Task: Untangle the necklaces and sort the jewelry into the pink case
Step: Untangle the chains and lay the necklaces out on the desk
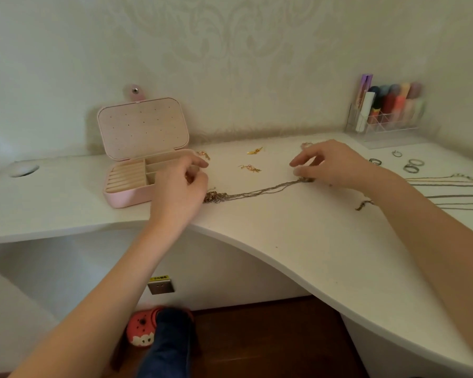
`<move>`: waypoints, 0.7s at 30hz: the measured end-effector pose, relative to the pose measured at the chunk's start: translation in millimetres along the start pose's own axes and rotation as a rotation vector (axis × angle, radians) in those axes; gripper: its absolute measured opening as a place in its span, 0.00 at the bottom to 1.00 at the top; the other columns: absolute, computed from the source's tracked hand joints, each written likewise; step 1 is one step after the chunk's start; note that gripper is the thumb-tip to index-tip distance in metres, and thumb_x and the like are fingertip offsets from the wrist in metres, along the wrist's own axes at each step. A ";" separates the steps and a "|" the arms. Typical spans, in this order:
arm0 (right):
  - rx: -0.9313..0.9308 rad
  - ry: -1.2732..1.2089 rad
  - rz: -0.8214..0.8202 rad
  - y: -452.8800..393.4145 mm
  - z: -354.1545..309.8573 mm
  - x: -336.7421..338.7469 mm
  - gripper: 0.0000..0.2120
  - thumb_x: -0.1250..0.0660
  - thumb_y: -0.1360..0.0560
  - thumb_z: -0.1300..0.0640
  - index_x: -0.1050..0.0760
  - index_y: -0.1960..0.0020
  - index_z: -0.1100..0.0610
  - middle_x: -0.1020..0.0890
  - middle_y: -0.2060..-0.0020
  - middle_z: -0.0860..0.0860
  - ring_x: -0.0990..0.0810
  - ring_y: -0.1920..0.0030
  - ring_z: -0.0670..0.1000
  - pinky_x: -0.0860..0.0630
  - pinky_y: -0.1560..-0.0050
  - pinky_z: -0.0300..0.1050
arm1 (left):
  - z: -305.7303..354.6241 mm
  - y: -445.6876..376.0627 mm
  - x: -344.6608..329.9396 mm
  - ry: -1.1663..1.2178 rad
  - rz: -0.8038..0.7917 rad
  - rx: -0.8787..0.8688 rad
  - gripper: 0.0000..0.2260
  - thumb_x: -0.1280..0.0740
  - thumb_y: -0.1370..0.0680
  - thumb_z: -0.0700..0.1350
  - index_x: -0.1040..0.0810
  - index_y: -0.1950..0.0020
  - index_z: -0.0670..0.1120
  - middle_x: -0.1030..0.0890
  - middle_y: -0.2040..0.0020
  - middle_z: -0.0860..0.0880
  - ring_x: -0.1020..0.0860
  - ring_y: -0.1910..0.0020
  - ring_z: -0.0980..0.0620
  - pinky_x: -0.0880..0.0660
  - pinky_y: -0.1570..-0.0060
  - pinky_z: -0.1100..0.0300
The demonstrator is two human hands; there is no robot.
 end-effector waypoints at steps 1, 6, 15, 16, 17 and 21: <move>0.004 0.044 -0.036 1.1 0.1 0.6 0.09 0.28 0.29 0.50 0.18 0.49 0.48 0.24 0.38 0.48 0.22 0.54 0.43 0.31 0.62 0.32 | 2.7 3.4 1.4 -0.147 -0.005 -0.046 0.10 0.37 0.28 0.38 0.20 0.54 0.49 0.21 0.65 0.50 0.22 0.65 0.46 0.25 0.61 0.54; 0.066 0.184 -0.040 1.4 -2.2 0.8 0.03 0.28 0.29 0.57 0.20 0.56 0.55 0.20 0.46 0.51 0.26 0.62 0.42 0.33 0.64 0.34 | 14.2 14.2 1.8 -0.465 0.008 -0.354 0.09 0.38 0.31 0.42 0.18 0.58 0.43 0.20 0.57 0.46 0.22 0.54 0.41 0.24 0.55 0.50; 0.008 -0.609 0.022 7.0 -16.5 2.4 0.02 0.33 0.24 0.60 0.25 0.54 0.57 0.18 0.64 0.53 0.19 0.64 0.46 0.20 0.55 0.40 | 60.6 -12.6 -57.8 0.139 -0.411 -0.040 0.11 0.34 0.23 0.49 0.20 0.44 0.47 0.18 0.46 0.52 0.21 0.46 0.56 0.29 0.40 0.61; -0.004 -0.726 0.031 8.1 -17.0 4.9 0.02 0.32 0.25 0.60 0.25 0.53 0.58 0.17 0.64 0.53 0.18 0.64 0.47 0.19 0.55 0.40 | 62.7 -15.0 -62.9 0.224 -0.437 0.007 0.09 0.34 0.22 0.47 0.19 0.46 0.46 0.16 0.51 0.51 0.19 0.51 0.56 0.27 0.42 0.58; -0.026 -0.812 0.047 9.0 -16.8 7.1 0.04 0.32 0.25 0.60 0.24 0.51 0.59 0.17 0.63 0.54 0.17 0.64 0.47 0.18 0.55 0.41 | 62.7 -16.6 -66.4 0.298 -0.448 0.049 0.07 0.35 0.22 0.46 0.18 0.50 0.46 0.16 0.58 0.51 0.18 0.57 0.55 0.25 0.46 0.57; -0.135 -0.968 0.200 8.0 -12.8 11.8 0.05 0.34 0.23 0.60 0.26 0.49 0.60 0.18 0.61 0.57 0.17 0.67 0.48 0.18 0.59 0.40 | 61.7 -13.4 -68.9 0.443 -0.508 0.147 0.10 0.36 0.21 0.46 0.18 0.56 0.43 0.26 0.73 0.53 0.30 0.76 0.54 0.30 0.66 0.58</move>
Point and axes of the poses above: each hand's wrist, its own y-axis away from the middle knuckle, its own x-axis out of the back of the hand, z = x × y, the point moved 1 cm from there along -y, towards the middle knuckle
